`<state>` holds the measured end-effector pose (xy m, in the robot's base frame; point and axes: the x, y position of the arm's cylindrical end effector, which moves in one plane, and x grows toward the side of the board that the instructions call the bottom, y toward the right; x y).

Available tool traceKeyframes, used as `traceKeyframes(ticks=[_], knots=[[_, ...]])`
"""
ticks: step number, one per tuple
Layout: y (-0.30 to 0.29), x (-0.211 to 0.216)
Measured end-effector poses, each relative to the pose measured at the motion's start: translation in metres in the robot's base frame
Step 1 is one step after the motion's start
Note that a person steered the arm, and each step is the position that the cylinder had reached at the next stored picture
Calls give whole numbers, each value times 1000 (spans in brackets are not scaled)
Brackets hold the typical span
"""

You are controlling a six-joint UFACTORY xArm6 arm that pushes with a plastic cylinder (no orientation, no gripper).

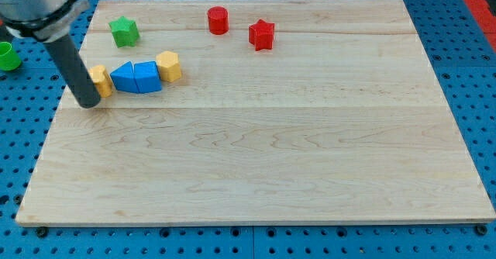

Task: Push blue cube towards right

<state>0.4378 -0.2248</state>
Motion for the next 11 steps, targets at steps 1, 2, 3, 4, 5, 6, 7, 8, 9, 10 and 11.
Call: traceKeyframes(ticks=[1, 2, 3, 4, 5, 6, 7, 8, 9, 10, 11], knots=[[36, -2], [52, -17], [30, -15], [35, -30], [48, -54], [80, -57], [101, -66], [139, -68], [175, -72], [215, -56], [236, -57]])
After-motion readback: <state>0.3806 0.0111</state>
